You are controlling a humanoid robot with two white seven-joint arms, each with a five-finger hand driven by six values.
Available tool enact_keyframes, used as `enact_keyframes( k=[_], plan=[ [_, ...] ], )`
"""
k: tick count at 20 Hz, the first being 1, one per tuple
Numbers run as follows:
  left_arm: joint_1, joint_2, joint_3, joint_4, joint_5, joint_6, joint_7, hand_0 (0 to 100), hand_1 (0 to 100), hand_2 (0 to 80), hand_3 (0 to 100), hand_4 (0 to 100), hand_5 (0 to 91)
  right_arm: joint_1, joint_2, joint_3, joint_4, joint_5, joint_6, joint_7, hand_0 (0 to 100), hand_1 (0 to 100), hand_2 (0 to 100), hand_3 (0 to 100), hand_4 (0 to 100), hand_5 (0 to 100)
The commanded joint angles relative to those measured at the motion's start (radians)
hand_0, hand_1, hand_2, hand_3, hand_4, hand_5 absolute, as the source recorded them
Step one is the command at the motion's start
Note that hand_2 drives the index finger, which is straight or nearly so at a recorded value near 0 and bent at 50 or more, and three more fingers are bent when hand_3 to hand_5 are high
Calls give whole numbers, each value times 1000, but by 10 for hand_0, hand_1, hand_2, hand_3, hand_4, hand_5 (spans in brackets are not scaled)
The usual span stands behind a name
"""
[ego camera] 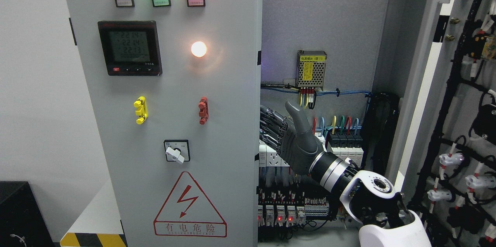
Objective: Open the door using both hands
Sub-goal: 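Hook right hand fingers behind the edge of the indicator-light door, then pull the indicator-light door outward with the right hand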
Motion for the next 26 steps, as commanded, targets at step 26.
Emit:
enact_keyframes(
  k=[26],
  plan=[
    [-2, 0, 1, 0, 31, 0, 0, 0, 0, 0, 0, 0, 0, 22, 3, 5, -92, -6, 10, 100, 0, 0, 0, 0, 0, 0]
  ],
)
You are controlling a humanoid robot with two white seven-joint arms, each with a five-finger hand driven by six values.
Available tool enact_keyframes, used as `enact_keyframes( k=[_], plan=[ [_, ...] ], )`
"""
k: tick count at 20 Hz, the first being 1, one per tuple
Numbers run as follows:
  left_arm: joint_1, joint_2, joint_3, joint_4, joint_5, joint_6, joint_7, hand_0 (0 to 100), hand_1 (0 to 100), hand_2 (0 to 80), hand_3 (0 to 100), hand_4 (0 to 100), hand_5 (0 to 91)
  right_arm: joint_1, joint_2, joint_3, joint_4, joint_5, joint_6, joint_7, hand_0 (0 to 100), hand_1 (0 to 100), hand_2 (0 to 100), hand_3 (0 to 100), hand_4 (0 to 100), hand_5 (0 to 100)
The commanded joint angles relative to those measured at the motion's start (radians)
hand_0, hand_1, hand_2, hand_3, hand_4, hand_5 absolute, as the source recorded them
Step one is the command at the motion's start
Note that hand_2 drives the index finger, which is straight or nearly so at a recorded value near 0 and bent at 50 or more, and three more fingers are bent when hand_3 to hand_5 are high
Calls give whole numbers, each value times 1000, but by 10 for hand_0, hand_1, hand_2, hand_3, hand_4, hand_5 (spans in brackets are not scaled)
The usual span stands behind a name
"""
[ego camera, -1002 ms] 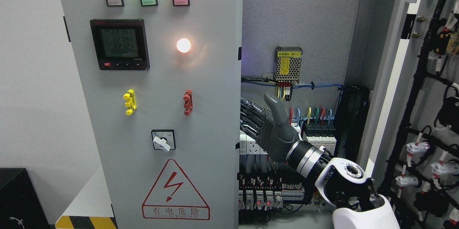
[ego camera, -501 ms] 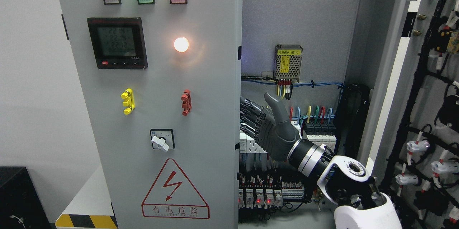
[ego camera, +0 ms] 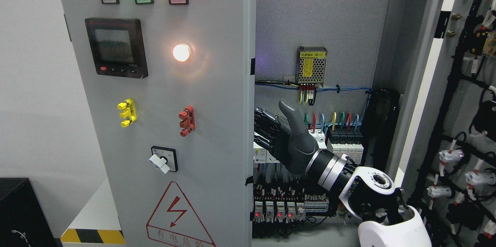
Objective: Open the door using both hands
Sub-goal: 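Pull the indicator-light door outward with the right hand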
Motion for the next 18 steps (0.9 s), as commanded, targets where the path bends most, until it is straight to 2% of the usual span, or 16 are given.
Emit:
enact_keyframes(
  k=[1, 4, 7, 18],
  plan=[
    [-2, 0, 1, 0, 31, 0, 0, 0, 0, 0, 0, 0, 0, 34, 2, 1, -70, -20, 0, -2, 0, 0, 0, 0, 0, 0],
    [-3, 0, 1, 0, 31, 0, 0, 0, 0, 0, 0, 0, 0, 88, -3, 7, -127, -121, 0, -4, 0, 0, 0, 0, 0, 0],
    [-3, 0, 1, 0, 31, 0, 0, 0, 0, 0, 0, 0, 0, 157, -9, 33, -187, -129, 0, -4, 0, 0, 0, 0, 0, 0],
    [-2, 0, 1, 0, 31, 0, 0, 0, 0, 0, 0, 0, 0, 235, -1, 321, -275, -126, 4, -7, 0, 0, 0, 0, 0, 0]
  ],
)
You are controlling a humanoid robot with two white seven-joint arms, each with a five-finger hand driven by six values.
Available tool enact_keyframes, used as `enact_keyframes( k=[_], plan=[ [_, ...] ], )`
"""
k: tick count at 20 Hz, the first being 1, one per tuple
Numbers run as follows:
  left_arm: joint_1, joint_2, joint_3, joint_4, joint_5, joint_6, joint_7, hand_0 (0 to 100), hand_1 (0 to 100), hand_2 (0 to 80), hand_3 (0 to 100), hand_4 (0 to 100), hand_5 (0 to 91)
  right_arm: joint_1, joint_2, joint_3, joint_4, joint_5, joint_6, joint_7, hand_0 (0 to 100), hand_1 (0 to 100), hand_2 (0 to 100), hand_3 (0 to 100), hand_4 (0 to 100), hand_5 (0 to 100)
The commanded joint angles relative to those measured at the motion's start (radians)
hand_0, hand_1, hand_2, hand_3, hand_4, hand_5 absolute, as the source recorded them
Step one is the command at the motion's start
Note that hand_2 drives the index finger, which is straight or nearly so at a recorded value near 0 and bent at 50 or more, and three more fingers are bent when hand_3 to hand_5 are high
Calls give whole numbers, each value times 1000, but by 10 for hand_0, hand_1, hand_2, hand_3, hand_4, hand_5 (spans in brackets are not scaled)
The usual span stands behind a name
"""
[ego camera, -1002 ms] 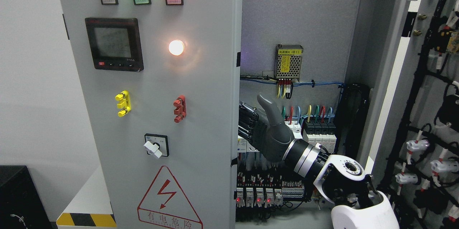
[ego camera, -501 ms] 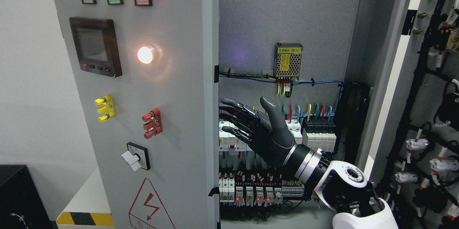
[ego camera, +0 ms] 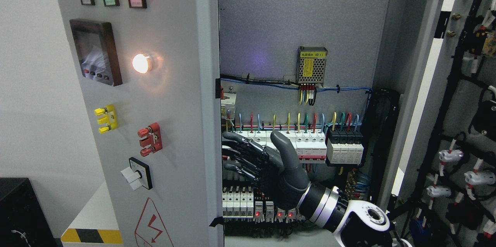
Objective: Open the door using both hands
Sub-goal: 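Pull the indicator-light door outward with the right hand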
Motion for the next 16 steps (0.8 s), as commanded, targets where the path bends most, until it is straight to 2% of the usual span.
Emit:
enact_keyframes(
  k=[1, 7, 12, 16],
  plan=[
    [-2, 0, 1, 0, 31, 0, 0, 0, 0, 0, 0, 0, 0, 62, 2, 210, -100, -7, 9, -2, 0, 0, 0, 0, 0, 0],
    [-3, 0, 1, 0, 31, 0, 0, 0, 0, 0, 0, 0, 0, 63, 20, 253, -100, -5, 12, -4, 0, 0, 0, 0, 0, 0],
    [-3, 0, 1, 0, 31, 0, 0, 0, 0, 0, 0, 0, 0, 60, 66, 277, -94, -4, 12, -5, 0, 0, 0, 0, 0, 0],
    [-2, 0, 1, 0, 31, 0, 0, 0, 0, 0, 0, 0, 0, 56, 120, 293, -94, 1, 14, -7, 0, 0, 0, 0, 0, 0]
  ],
)
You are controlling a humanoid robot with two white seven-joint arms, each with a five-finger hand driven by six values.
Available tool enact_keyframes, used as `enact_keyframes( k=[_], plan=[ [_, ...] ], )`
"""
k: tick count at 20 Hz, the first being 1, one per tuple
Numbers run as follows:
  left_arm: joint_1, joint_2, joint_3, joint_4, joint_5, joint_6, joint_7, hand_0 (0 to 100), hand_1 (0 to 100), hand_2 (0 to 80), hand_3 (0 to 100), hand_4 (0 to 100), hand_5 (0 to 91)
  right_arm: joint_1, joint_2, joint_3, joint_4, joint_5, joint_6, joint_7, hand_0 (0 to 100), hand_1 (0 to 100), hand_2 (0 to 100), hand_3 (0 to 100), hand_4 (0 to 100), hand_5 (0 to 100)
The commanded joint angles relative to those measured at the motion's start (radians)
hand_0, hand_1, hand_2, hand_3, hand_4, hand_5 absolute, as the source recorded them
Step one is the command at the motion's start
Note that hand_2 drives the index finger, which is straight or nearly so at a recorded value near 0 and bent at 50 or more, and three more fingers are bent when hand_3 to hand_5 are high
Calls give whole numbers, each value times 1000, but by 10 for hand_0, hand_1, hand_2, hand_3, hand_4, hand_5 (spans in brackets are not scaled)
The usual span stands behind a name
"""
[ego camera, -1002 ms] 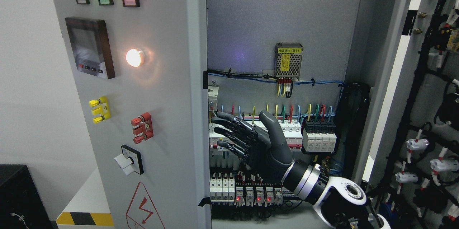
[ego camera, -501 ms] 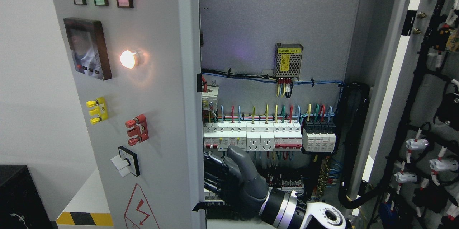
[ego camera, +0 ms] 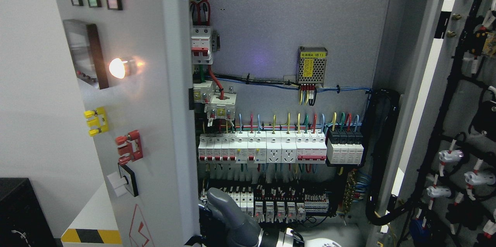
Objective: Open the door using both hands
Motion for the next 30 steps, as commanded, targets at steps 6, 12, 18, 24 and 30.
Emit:
enact_keyframes(
  k=[6, 12, 18, 24, 30],
  plan=[
    [-2, 0, 1, 0, 31, 0, 0, 0, 0, 0, 0, 0, 0, -4, 116, 131, -21, 5, 2, 1, 0, 0, 0, 0, 0, 0],
    [-2, 0, 1, 0, 31, 0, 0, 0, 0, 0, 0, 0, 0, -18, 137, 168, 11, 18, 2, -1, 0, 0, 0, 0, 0, 0],
    [-2, 1, 1, 0, 31, 0, 0, 0, 0, 0, 0, 0, 0, -50, 153, 166, 77, 18, 0, -2, 0, 0, 0, 0, 0, 0],
    [-3, 0, 1, 0, 32, 0, 0, 0, 0, 0, 0, 0, 0, -110, 153, 191, 161, 18, -6, -2, 0, 0, 0, 0, 0, 0],
    [-3, 0, 1, 0, 31, 0, 0, 0, 0, 0, 0, 0, 0, -145, 153, 215, 226, 16, -9, -1, 0, 0, 0, 0, 0, 0]
  ],
)
